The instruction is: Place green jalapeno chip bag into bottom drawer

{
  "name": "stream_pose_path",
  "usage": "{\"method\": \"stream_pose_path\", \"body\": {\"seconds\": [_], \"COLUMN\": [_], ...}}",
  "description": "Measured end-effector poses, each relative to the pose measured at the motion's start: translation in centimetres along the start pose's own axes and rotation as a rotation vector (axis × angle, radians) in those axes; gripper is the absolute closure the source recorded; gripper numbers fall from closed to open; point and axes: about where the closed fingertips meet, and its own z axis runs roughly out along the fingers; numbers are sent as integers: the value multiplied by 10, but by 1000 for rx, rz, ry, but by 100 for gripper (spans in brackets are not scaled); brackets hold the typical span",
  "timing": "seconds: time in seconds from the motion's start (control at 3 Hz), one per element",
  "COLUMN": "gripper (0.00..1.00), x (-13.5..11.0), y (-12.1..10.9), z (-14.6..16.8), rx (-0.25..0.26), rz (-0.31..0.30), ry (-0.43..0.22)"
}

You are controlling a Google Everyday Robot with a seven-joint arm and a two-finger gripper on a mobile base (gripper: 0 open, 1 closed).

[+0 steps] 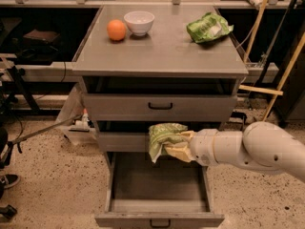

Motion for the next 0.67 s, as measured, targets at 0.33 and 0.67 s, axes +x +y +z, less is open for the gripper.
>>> {"method": "stream_pose_path", "body": {"seconds": [0.33,0.67], "gripper": [100,100], "x": [86,174], "y": [-25,-47], "z": [36,54], "rx": [47,121], "rz": [105,195], "ry": [52,122]}}
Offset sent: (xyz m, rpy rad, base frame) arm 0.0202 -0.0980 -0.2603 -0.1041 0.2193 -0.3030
